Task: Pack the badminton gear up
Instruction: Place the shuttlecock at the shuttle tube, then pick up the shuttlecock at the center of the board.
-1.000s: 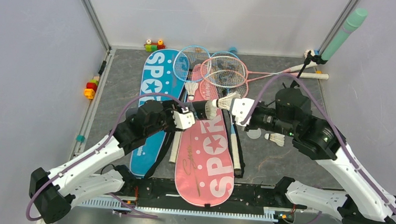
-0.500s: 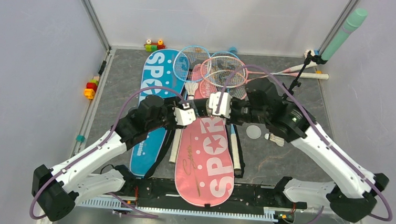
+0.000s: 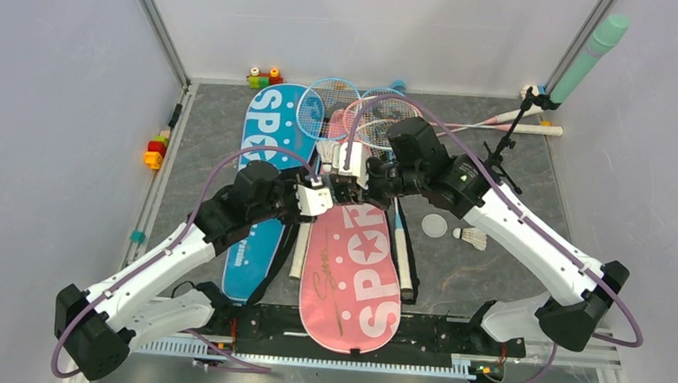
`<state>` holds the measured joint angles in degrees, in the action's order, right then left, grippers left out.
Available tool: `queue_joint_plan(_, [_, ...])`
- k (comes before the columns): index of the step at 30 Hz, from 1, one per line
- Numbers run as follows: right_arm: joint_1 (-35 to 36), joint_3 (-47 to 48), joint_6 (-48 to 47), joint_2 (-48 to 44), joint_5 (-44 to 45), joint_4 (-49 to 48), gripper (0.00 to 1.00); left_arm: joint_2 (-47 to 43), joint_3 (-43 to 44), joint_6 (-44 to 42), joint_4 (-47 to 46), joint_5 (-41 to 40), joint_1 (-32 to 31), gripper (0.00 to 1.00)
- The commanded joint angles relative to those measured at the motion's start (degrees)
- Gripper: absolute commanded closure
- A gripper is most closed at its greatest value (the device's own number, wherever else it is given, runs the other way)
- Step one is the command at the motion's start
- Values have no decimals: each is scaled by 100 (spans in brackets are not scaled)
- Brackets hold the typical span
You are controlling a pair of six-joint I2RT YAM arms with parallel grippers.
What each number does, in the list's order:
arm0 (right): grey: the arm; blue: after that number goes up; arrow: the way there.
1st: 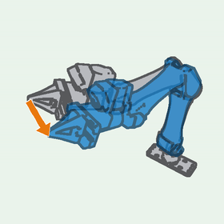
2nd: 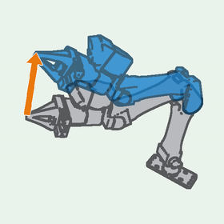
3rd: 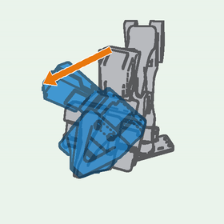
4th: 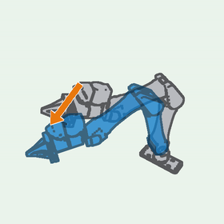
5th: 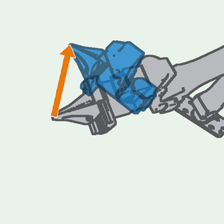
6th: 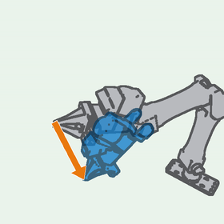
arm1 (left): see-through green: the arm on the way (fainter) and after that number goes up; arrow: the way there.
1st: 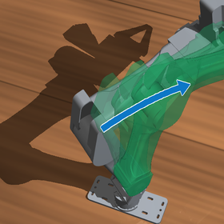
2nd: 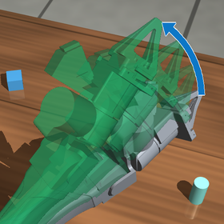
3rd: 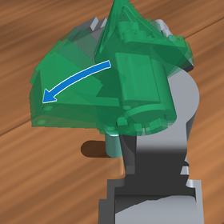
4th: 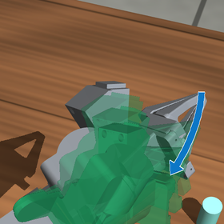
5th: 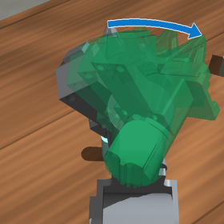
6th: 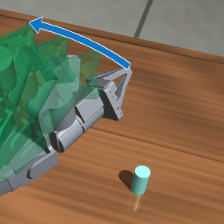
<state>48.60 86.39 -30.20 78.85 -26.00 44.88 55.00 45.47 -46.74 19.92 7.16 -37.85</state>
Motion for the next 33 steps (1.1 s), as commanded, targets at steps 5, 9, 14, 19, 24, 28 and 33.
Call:
queue_joint_plan(5, [27,311,304,204,-643,-566,81,-479,-79,-18,-943,552,-65,98])
queue_joint_plan(9, [32,673,147,-120,112,-250,58,-410,-121,-106,-933,214,-65,98])
queue_joint_plan(14, [28,517,-7,-779,545,-189,38,-342,-122,-60,-1028,154,-65,98])
queue_joint_plan(19, [32,340,-93,-1281,504,-322,30,-317,-92,111,-1175,176,-65,98])
queue_joint_plan(24, [31,325,471,-1498,977,-685,17,-383,-132,663,-1667,-34,-67,98])
queue_joint_plan(28, [31,-802,1399,-2172,2304,-1938,2,-616,-300,1880,-2826,-694,-65,95])
queue_joint_plan(33, [2,-2619,2441,-2985,4987,-2968,2,-1154,-317,3930,-3266,-2359,-65,91])
